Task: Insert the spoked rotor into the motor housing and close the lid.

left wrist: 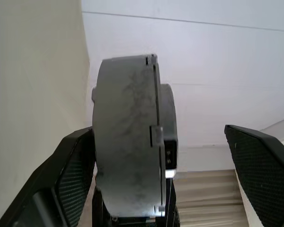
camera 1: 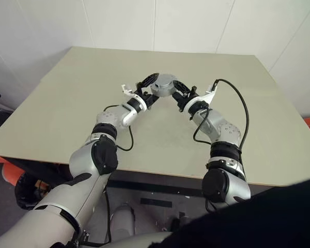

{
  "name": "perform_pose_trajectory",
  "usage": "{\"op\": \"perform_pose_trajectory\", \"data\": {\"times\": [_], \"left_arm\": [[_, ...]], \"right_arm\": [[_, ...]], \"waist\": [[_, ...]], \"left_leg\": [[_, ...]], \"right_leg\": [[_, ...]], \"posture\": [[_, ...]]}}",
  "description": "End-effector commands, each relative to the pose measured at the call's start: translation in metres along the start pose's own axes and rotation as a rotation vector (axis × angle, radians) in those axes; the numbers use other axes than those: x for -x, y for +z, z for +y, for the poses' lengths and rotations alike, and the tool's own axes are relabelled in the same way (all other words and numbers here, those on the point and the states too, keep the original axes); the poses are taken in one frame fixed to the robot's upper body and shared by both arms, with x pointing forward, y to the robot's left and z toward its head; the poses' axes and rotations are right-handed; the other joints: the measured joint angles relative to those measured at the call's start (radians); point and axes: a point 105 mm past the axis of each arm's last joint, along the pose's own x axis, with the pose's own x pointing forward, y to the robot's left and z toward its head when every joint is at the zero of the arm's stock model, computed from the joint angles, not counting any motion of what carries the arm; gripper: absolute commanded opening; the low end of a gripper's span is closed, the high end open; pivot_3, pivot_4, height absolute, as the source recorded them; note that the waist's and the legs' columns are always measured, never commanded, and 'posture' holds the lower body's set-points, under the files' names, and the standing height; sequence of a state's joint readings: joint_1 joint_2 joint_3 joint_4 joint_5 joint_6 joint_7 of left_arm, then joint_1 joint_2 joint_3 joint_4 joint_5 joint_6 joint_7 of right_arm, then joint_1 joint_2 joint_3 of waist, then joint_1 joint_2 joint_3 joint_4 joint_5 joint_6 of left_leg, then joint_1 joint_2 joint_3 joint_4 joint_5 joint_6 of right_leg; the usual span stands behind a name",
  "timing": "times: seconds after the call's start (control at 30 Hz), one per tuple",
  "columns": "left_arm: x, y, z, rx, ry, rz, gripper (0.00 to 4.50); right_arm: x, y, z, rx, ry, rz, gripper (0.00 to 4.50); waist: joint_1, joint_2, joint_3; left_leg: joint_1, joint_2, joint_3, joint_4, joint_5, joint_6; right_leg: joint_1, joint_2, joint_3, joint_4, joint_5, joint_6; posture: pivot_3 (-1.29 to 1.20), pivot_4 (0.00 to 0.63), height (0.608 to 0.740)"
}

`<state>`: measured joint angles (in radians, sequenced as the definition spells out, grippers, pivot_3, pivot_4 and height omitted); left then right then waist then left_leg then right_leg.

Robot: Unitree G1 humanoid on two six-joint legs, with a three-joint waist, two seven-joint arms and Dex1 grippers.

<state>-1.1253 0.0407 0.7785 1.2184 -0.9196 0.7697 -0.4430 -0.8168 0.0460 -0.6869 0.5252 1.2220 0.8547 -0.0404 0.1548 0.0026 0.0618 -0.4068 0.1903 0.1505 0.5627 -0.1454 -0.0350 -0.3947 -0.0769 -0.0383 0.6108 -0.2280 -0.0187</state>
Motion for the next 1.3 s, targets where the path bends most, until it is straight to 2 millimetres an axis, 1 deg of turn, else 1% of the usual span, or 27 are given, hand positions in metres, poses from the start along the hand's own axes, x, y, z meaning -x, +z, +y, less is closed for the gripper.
{"op": "perform_pose_trajectory", "data": {"times": [0.03,0.23,0.33,0.43,0.57,0.67,0.8,0.9,1.07,1.1,1.3], "left_arm": [[-0.006,0.005,-0.021,-0.017,-0.064,-0.014,4.46],[-0.008,0.000,-0.019,-0.035,-0.058,0.003,4.46],[-0.009,-0.006,-0.017,-0.036,-0.051,0.036,4.46],[-0.009,-0.013,-0.016,-0.045,-0.048,0.082,4.46],[-0.008,-0.013,-0.013,-0.046,-0.035,0.086,4.46],[-0.007,-0.011,-0.012,-0.050,-0.026,0.078,4.46],[-0.006,-0.008,-0.009,-0.059,-0.010,0.065,4.46],[-0.006,-0.008,-0.008,-0.065,-0.006,0.060,3.83],[-0.005,-0.008,-0.008,-0.072,-0.010,0.059,2.20],[-0.005,-0.008,-0.008,-0.071,-0.010,0.058,2.08],[-0.005,-0.008,-0.005,-0.083,0.007,0.061,2.08]], "right_arm": [[0.006,0.005,0.030,0.024,0.112,-0.010,1.69],[0.009,0.004,0.027,0.036,0.094,-0.015,1.69],[0.010,0.002,0.029,0.041,0.100,-0.001,1.69],[0.010,-0.015,0.036,0.052,0.144,0.086,1.69],[0.014,-0.034,0.045,0.047,0.200,0.177,1.69],[0.016,-0.038,0.044,0.054,0.197,0.199,1.69],[0.016,-0.036,0.043,0.055,0.186,0.185,1.69],[0.015,-0.035,0.041,0.064,0.171,0.176,1.69],[0.014,-0.031,0.037,0.066,0.149,0.158,1.69],[0.014,-0.031,0.037,0.066,0.147,0.156,1.69],[0.013,-0.028,0.034,0.072,0.130,0.144,1.69]], "waist": [[0.000,0.000,0.000],[0.001,0.000,0.000],[0.000,0.000,0.000],[0.001,0.000,0.000],[0.000,0.000,0.000],[0.003,0.000,0.000],[0.003,0.000,0.000],[0.003,0.000,0.000],[0.003,0.000,0.000],[0.003,0.000,0.000],[0.003,0.000,0.000]], "left_leg": [[0.000,0.000,0.000,0.000,0.000,0.000],[0.000,0.000,0.000,0.001,0.000,0.000],[0.000,0.000,0.000,0.001,0.000,0.000],[0.000,0.000,0.000,0.001,0.000,0.000],[0.000,0.000,0.000,0.001,0.000,0.000],[0.000,0.000,0.000,0.001,0.000,0.000],[0.002,0.000,0.000,0.001,0.000,0.000],[0.002,0.000,0.000,0.001,0.000,-0.001],[0.001,-0.001,0.000,0.001,0.000,-0.001],[0.001,-0.001,0.000,0.001,0.000,-0.001],[0.001,-0.001,0.000,0.001,0.000,-0.001]], "right_leg": [[0.000,0.000,0.000,0.000,0.000,0.000],[0.000,0.000,0.000,0.001,0.000,0.000],[0.000,0.000,0.000,0.002,0.000,0.000],[0.000,0.000,0.000,0.001,0.000,0.000],[0.000,0.000,0.000,0.001,0.000,0.000],[0.000,0.000,0.000,0.002,0.000,0.000],[0.002,-0.001,0.000,0.002,0.000,0.000],[0.002,-0.001,0.000,0.002,0.000,0.000],[0.002,-0.001,-0.001,0.001,0.000,0.000],[0.002,-0.001,-0.001,0.001,0.000,0.000],[0.002,-0.001,-0.001,0.001,0.000,0.000]], "posture": [[0.00,0.000,0.740],[0.00,0.000,0.740],[0.00,0.000,0.740],[0.00,0.000,0.740],[0.00,0.000,0.740],[0.00,0.000,0.740],[0.00,0.000,0.740],[0.00,0.000,0.740],[0.00,0.000,0.740],[0.00,0.000,0.740],[0.00,0.000,0.740]]}}
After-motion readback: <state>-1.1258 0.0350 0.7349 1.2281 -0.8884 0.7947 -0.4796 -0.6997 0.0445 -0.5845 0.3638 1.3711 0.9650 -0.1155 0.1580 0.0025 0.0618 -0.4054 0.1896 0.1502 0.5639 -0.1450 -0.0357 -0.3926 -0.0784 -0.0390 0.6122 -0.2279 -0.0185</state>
